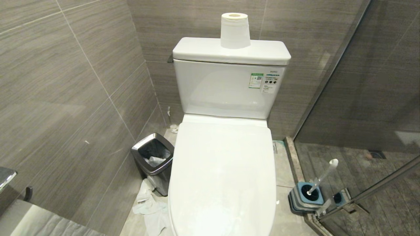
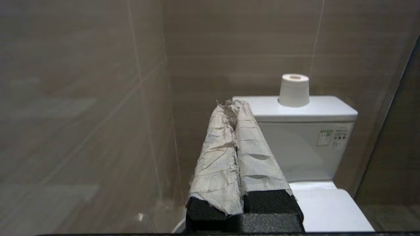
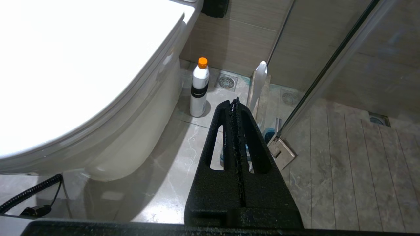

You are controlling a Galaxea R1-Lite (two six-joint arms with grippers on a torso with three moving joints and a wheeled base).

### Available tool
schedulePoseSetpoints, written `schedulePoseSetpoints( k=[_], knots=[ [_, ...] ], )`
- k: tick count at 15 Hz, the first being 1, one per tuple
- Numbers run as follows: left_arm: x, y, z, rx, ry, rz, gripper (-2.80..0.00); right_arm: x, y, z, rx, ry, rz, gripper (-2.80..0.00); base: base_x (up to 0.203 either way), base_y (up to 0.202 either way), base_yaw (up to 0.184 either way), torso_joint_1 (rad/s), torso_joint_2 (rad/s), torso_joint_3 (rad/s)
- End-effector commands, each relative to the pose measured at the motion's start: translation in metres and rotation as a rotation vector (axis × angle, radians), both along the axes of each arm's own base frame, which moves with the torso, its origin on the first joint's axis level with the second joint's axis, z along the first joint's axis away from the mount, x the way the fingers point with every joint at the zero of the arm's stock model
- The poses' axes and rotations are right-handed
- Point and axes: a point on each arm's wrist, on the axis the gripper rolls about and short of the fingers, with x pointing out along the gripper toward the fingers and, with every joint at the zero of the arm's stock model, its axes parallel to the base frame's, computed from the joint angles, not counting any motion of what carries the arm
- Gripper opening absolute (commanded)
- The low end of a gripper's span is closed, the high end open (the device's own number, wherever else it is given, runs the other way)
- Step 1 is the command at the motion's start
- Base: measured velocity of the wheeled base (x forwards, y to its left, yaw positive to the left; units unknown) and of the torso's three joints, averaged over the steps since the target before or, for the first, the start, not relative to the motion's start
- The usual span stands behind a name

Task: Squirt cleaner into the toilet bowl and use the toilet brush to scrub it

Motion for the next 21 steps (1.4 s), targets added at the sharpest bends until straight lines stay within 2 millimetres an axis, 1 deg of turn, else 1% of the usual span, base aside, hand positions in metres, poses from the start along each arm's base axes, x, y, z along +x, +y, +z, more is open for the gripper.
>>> schedulePoseSetpoints(
  k=[1,2,3,4,6,10,13,15,17,19,21],
  knots=[
    [-0.058,-0.005,-0.017,0.015,-0.131,0.037,-2.80,0.001,0.000,-0.003,-0.001,0.011,0.001,-2.80,0.000,0.000,0.000,0.000,0.00,0.000],
    [-0.068,-0.006,-0.027,0.020,-0.126,0.042,-2.80,0.001,0.000,-0.003,-0.001,0.011,0.001,-2.80,0.000,0.000,0.000,0.000,0.00,0.000],
    [-0.072,-0.006,-0.038,0.021,-0.102,0.044,-2.80,0.001,0.000,-0.003,-0.001,0.011,0.001,-2.80,0.000,0.000,0.000,0.000,0.00,0.000],
    [-0.067,-0.006,-0.047,0.020,-0.066,0.047,-2.80,0.001,0.000,-0.003,0.001,0.011,0.001,-2.80,0.000,0.000,0.000,0.000,0.00,0.000],
    [-0.064,-0.005,-0.057,0.010,-0.044,0.050,-2.80,0.001,0.000,-0.003,0.001,0.011,0.001,-2.80,0.000,0.000,0.000,0.000,0.00,0.000],
    [-0.073,-0.001,-0.104,0.023,-0.047,0.033,-2.80,0.001,0.000,-0.003,0.001,0.011,0.001,-2.80,0.000,0.000,0.000,0.000,0.00,0.000],
    [-0.085,-0.001,-0.121,0.028,-0.082,0.020,-2.80,0.001,0.000,-0.003,0.001,0.011,0.001,-2.80,0.000,0.000,0.000,0.000,0.00,0.000],
    [-0.078,0.000,-0.128,0.017,-0.047,0.019,-2.80,0.001,0.000,-0.003,0.001,0.011,0.001,-2.80,0.000,0.000,0.000,0.000,0.00,0.000],
    [-0.064,0.000,-0.139,0.021,0.001,0.023,-2.80,0.001,0.000,-0.004,0.001,0.012,0.001,-2.80,0.000,0.000,0.000,0.000,0.00,0.000],
    [-0.041,0.000,-0.161,0.028,0.082,0.026,-2.80,0.001,0.000,-0.003,0.001,0.011,0.001,-2.80,0.000,0.000,0.000,0.000,0.00,0.000],
    [-0.018,0.000,-0.191,0.053,0.171,0.035,-2.80,0.001,0.000,-0.003,0.001,0.011,0.001,-2.80,0.000,0.000,0.000,0.000,0.00,0.000]
  ],
)
